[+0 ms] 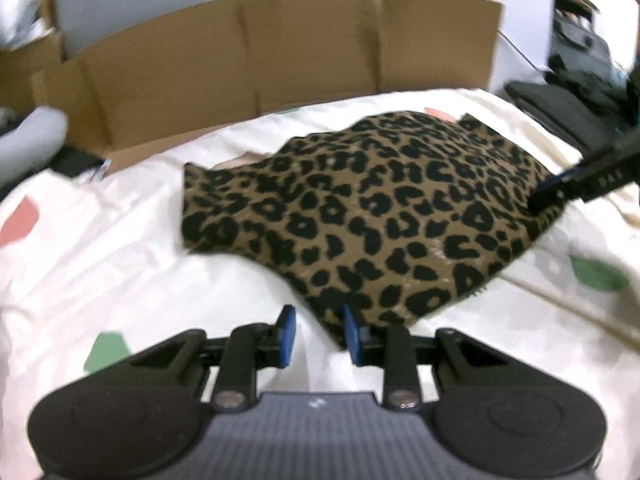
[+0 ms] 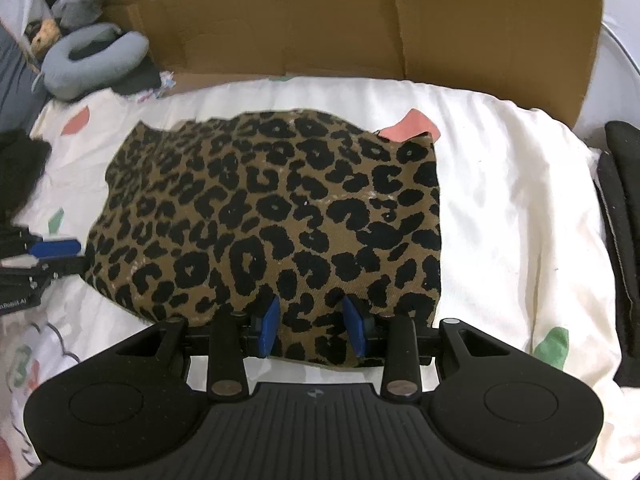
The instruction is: Fold clothes
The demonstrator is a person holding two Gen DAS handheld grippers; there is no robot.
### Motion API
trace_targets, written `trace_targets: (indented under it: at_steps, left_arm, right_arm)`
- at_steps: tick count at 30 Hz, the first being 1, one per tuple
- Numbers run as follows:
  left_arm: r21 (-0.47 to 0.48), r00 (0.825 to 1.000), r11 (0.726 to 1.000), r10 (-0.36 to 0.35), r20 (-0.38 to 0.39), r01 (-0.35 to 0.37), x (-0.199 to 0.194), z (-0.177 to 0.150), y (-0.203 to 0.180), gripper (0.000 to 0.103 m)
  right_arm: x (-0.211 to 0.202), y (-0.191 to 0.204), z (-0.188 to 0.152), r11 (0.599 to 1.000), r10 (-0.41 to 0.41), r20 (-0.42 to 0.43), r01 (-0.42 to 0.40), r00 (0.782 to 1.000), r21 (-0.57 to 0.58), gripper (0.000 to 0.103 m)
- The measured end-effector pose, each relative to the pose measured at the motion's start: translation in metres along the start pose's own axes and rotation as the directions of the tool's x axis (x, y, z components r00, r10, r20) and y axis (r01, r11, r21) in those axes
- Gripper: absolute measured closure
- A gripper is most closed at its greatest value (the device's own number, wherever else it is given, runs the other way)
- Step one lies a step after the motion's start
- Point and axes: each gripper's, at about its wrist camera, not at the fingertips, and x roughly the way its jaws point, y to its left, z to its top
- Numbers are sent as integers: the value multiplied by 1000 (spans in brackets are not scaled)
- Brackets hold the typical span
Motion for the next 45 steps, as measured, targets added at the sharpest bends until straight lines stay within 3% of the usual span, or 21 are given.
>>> trace_targets:
  at_steps: [9,16,21,29,30,31,33,37,41,44,45]
  left_arm:
    - [-76,999,996,-35,14,36,-8,6,0,75]
    - [-137,998,989,-56,-16,54,4,5,4,75]
    - [-186,996,980,-82,-29,75,11,3,7,74]
    - [-252,992,962,-123,-39,110,14,1,10,71]
    - [-263,991,958,-130,-39,115,14,1,11,71]
    - [-271,990,955,-133,-38,118,14,0,12,70]
    - [-292,989,948,-142,-34,126,15,-1,14,69]
    - [-351,986,925,-167,-26,147,18,-2,19,65]
    - [-430,976,882,-219,-11,193,21,-3,25,65]
    - [-482,971,851,-239,-3,208,25,-6,28,65]
    - [-498,970,841,-244,2,213,26,-8,29,65]
  right_arm:
    - [-31,-13,0,995,-10,22,8,1000,97,61]
    - [-26,-32,-19,974,19,-41,-9,999,225,61]
    - [-15,-57,-26,905,106,-47,-77,993,418,61]
    - [-3,-90,-36,725,209,25,-172,978,667,63]
    - [-1,-93,-36,704,217,34,-180,976,687,78]
    - [-1,-94,-35,697,215,36,-179,976,694,86]
    - [-3,-95,-33,696,224,57,-201,973,689,91]
    - [-13,-93,-30,694,204,104,-218,974,686,91]
    - [-10,-91,-32,695,188,98,-203,977,690,87]
    - [3,-94,-45,607,267,96,-245,959,756,75]
    - [7,-93,-47,599,285,100,-259,953,758,73]
